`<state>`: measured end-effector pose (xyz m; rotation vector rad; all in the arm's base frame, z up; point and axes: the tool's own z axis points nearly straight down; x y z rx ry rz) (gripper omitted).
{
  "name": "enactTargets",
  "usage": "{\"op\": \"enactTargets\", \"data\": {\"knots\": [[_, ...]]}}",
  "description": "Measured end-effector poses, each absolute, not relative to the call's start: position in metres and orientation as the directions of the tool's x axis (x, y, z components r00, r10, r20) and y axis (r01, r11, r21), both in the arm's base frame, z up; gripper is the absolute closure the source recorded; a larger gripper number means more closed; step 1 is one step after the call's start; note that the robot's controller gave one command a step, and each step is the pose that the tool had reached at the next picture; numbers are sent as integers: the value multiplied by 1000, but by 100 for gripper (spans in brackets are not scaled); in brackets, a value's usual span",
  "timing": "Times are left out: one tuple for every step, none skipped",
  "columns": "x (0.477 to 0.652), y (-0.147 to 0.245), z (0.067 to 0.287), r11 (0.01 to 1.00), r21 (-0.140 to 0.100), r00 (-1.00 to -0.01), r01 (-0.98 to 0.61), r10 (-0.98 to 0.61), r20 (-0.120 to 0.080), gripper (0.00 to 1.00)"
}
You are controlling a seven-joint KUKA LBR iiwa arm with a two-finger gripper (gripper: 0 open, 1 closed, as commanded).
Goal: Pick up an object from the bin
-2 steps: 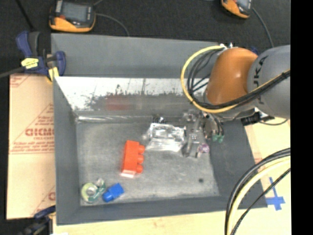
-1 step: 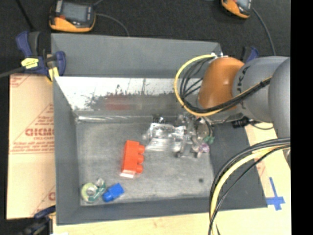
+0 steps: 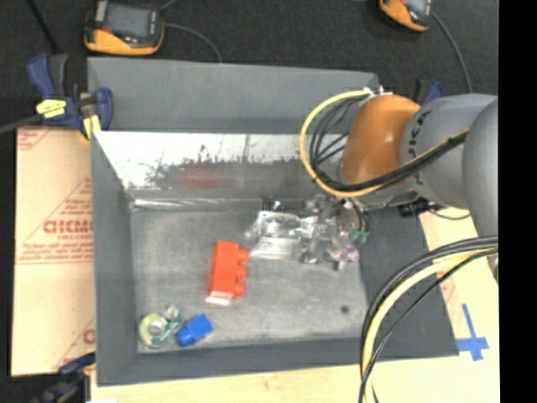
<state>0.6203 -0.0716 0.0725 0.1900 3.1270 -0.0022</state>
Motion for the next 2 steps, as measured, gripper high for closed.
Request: {"op": "enactTargets", "data": {"knots": [[646, -67, 143, 994, 0, -994, 108, 108, -1, 100], [598, -60, 231, 991, -1, -991, 137, 137, -7, 100]]}}
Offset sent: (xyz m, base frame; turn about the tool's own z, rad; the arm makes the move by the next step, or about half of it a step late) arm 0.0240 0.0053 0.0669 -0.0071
